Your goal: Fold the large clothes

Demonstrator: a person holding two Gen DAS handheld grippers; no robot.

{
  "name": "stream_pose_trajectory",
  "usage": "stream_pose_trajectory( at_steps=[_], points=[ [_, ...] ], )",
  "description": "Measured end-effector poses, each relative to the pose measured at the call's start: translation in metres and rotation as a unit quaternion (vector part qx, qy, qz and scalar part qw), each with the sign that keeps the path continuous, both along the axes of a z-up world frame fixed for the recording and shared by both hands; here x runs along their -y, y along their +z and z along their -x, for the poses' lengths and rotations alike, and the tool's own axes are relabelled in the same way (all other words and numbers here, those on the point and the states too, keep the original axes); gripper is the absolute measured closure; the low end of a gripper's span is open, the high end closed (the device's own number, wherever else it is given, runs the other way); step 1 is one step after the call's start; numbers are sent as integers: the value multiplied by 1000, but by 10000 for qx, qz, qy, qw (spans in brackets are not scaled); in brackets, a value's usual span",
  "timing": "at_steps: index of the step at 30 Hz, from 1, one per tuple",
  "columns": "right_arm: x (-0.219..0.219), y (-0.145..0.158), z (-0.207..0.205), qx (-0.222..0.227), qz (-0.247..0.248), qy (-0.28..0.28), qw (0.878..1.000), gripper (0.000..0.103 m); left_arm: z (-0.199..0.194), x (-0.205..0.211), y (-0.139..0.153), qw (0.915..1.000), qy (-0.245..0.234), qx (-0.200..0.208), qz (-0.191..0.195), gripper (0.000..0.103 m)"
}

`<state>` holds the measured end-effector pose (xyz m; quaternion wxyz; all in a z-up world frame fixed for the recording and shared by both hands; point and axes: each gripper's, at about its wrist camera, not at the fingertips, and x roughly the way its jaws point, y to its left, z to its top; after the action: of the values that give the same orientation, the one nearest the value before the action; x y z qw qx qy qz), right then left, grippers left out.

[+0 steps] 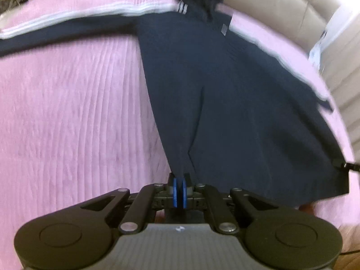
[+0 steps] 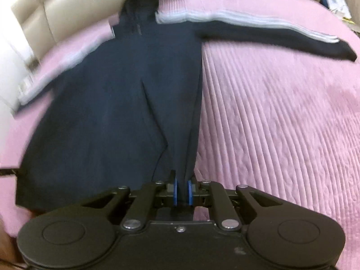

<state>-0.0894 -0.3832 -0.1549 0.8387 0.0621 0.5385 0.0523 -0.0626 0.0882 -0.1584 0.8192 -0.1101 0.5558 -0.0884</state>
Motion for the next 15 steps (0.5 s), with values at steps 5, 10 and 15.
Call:
stream_pose_trajectory(
  at_steps=[5,10,15],
  points=[
    [1,-43,-29,-611,424,55,9972,74,2,-16,-41,9985,432,-321,92,87],
    [-10,-11,-62,-395,840,187,9955,19,-15,-57,-23,9927,1187,60,209,0],
    [-47,35,-122,247,512,309,9979,18,-58,-119,-6,9820,1813,520,137,0]
  ],
)
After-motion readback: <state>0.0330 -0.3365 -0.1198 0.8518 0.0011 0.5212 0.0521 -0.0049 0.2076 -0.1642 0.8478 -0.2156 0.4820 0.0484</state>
